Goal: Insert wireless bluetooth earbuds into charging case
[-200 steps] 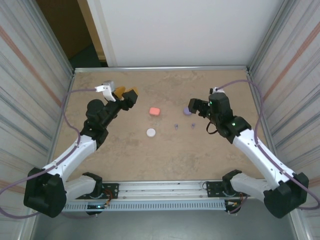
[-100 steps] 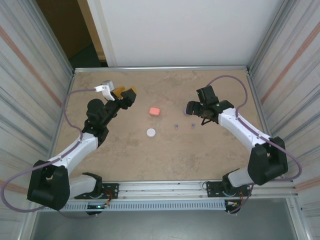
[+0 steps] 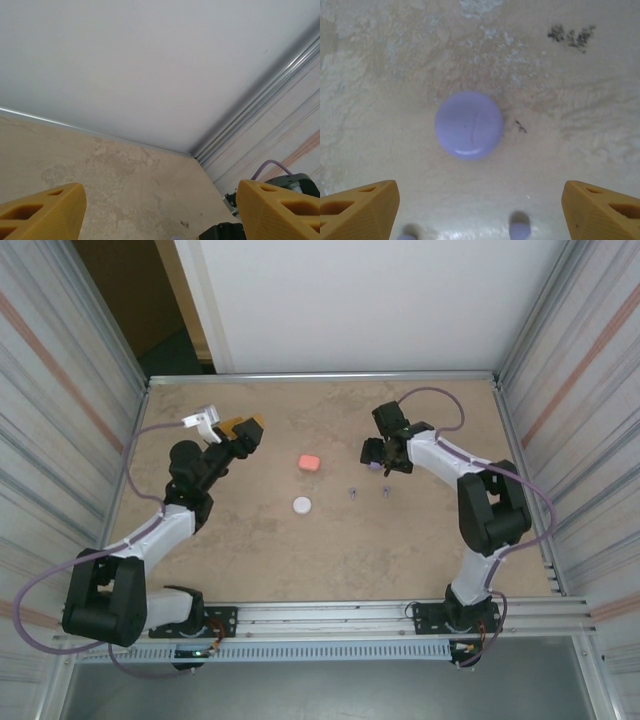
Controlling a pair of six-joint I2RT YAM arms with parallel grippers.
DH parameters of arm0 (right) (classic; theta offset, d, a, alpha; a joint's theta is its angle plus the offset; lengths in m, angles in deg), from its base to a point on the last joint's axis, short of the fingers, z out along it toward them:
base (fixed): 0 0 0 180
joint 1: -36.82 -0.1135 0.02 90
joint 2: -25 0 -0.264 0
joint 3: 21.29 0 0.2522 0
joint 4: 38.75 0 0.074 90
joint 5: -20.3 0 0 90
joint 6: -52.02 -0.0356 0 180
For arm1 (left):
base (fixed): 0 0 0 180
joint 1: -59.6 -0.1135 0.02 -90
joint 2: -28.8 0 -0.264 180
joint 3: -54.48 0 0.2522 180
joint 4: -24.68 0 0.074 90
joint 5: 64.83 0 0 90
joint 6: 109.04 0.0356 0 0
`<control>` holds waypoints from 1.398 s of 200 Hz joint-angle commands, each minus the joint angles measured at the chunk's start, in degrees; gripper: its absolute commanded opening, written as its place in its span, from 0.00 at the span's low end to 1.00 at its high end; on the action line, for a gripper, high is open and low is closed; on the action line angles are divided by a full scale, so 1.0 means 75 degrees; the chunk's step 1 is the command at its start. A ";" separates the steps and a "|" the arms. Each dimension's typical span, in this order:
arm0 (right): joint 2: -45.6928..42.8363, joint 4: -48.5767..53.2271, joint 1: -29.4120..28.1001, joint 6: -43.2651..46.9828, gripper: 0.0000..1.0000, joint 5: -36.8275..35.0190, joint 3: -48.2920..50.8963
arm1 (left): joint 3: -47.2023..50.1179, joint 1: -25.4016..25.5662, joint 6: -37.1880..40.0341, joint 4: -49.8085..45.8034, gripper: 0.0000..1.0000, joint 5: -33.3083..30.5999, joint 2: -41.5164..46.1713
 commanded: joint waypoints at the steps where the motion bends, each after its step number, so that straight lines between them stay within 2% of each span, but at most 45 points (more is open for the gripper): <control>1: 0.0478 -0.0013 0.0033 -0.0172 0.83 0.0068 -0.0517 | 0.0092 -0.0104 -0.0185 0.0450 0.78 0.0156 0.0021; 41: 0.1281 0.0219 0.0061 -0.0180 0.80 -0.0071 -0.1153 | 0.0103 -0.0165 -0.0207 0.0464 0.79 0.0204 0.0044; 109: 0.1898 0.0422 0.0158 -0.0218 0.75 -0.0281 -0.1409 | 0.0104 -0.0226 -0.0228 0.0494 0.79 0.0238 -0.0039; 193: 0.1954 0.0588 0.0223 -0.0090 0.64 -0.0130 -0.1363 | 0.0057 -0.0225 -0.0329 0.0620 0.79 0.0324 -0.0247; 279: 0.1781 0.0583 0.0239 -0.0049 0.62 -0.0247 -0.1038 | 0.0045 -0.0225 -0.0359 0.0652 0.79 0.0347 -0.0317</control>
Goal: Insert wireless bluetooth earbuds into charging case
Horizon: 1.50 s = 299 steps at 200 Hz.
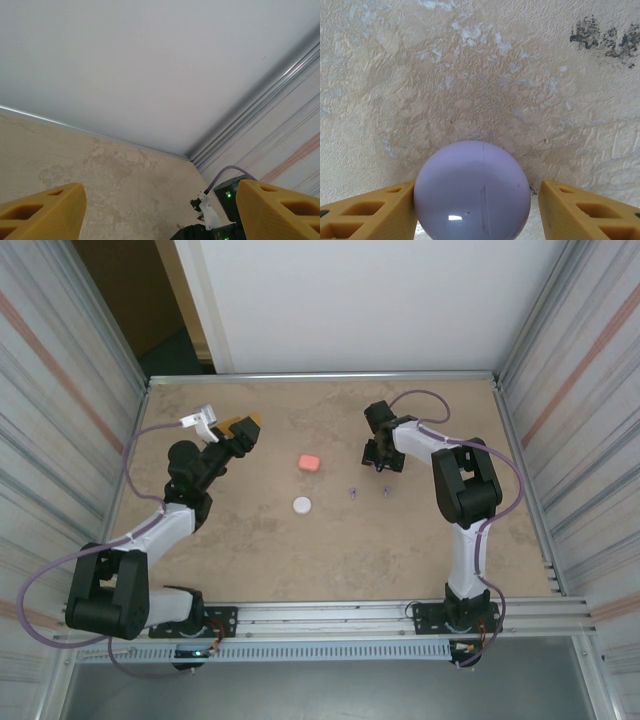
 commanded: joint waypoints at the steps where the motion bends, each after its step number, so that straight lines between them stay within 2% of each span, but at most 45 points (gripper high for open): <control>1: -0.0071 0.0173 0.0050 0.0056 0.62 -0.0148 0.0145 | -0.0005 -0.0052 -0.0045 0.0255 0.79 0.0146 -0.0069; 74: -0.0056 -0.0155 0.0079 0.0434 0.58 0.0039 0.0204 | -0.0013 -0.0052 -0.0051 0.0263 0.78 0.0157 -0.0096; 103: -0.0093 -0.0293 0.0104 0.0606 0.54 0.0074 0.0283 | -0.0016 -0.0061 -0.0055 0.0277 0.79 0.0170 -0.0114; 124: -0.0282 -0.0473 0.0095 0.0771 0.49 0.0020 0.0430 | -0.0016 -0.0053 -0.0091 0.0335 0.79 0.0246 -0.0086; 174: -0.1193 -0.0986 0.0048 0.1786 0.48 -0.0104 0.0916 | -0.0150 -0.0087 0.0113 0.0016 0.79 0.0544 0.0142; 209: -0.2201 -0.1484 -0.0155 0.2904 0.48 -0.0094 0.1416 | -0.0584 -0.0105 0.0427 -0.0486 0.79 0.1328 0.0230; 245: -0.3426 -0.2176 -0.0729 0.4290 0.49 -0.0219 0.2106 | -0.1204 -0.0099 0.0802 -0.1310 0.78 0.2512 0.0254; 299: -0.4987 -0.3156 -0.1514 0.6245 0.48 0.0328 0.3022 | -0.2020 -0.0100 0.0881 -0.2104 0.78 0.4452 0.0141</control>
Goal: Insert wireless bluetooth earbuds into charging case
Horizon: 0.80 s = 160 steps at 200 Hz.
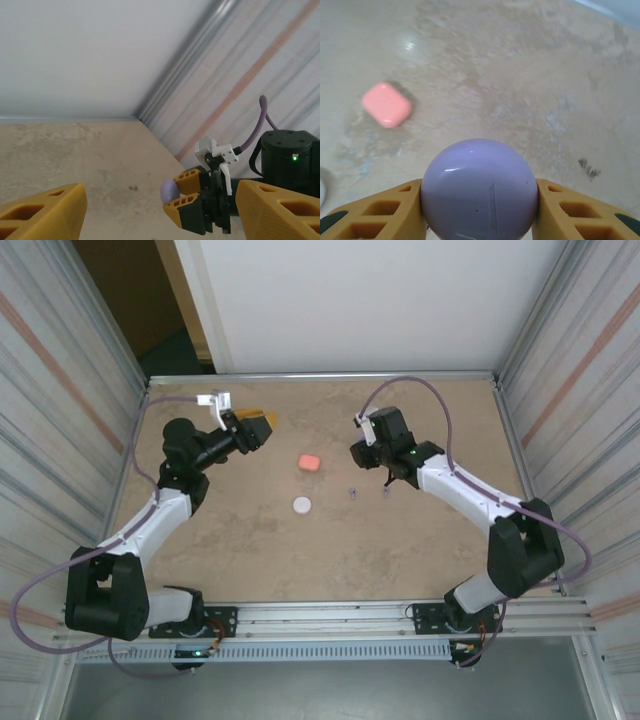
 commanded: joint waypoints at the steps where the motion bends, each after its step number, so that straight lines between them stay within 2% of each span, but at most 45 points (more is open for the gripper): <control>1: -0.0614 -0.0621 -0.0256 0.1403 0.48 0.0252 0.0313 | -0.0482 -0.0088 0.0246 -0.0448 0.78 0.1384 0.0104; 30: -0.1178 -0.1150 -0.0530 0.2476 0.49 0.0568 0.0744 | -0.0699 0.0034 0.0349 -0.0637 0.78 0.1950 0.0143; 72: -0.1776 -0.1884 -0.0834 0.3781 0.49 0.0768 0.1243 | -0.1357 0.0716 0.1572 -0.2103 0.78 0.2229 0.0118; 111: -0.2062 -0.2109 -0.0933 0.4163 0.49 0.0553 0.1243 | -0.1699 0.1145 0.1965 -0.2478 0.78 0.2231 -0.0083; 160: -0.2280 -0.2332 -0.1115 0.4377 0.49 0.0443 0.1296 | -0.2065 0.1362 0.2238 -0.2952 0.77 0.2003 -0.0580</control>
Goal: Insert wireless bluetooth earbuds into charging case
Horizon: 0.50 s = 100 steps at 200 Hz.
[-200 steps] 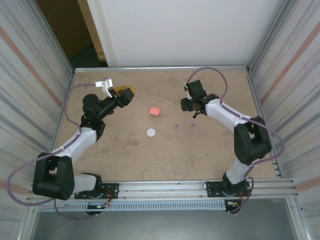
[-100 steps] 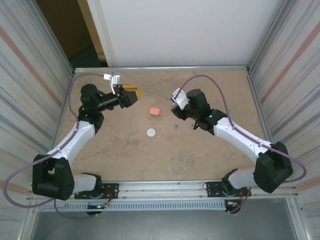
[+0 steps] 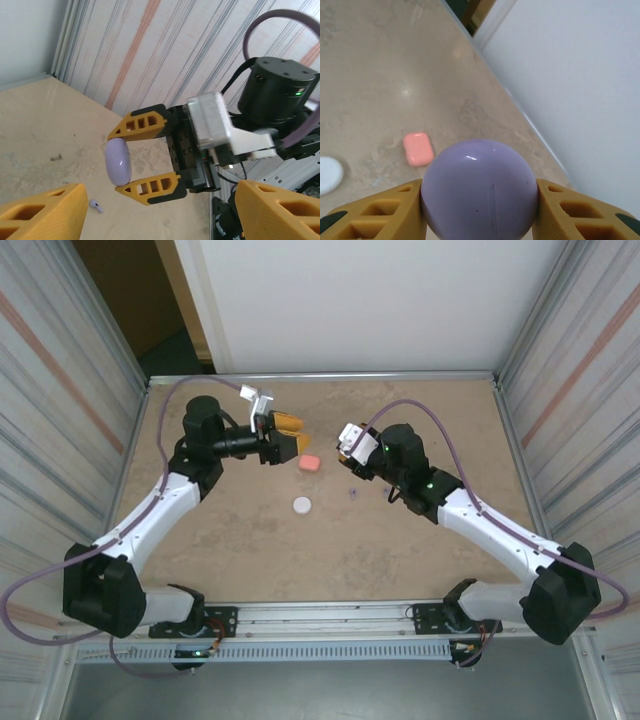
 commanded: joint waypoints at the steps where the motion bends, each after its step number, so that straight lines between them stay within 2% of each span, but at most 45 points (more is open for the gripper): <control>1: -0.0259 -0.0345 -0.0137 0.0307 0.49 -0.0108 0.0072 | -0.0339 0.0096 0.0312 -0.0316 0.77 -0.0005 -0.0291; 59: -0.0363 -0.0454 -0.0242 0.0359 0.49 -0.0127 0.0081 | -0.1105 0.0604 0.0868 -0.1327 0.77 -0.0534 -0.1054; 100: -0.0432 -0.0387 -0.0279 0.0379 0.49 -0.0109 0.0080 | -0.1581 0.0869 0.0977 -0.1725 0.68 -0.0684 -0.1520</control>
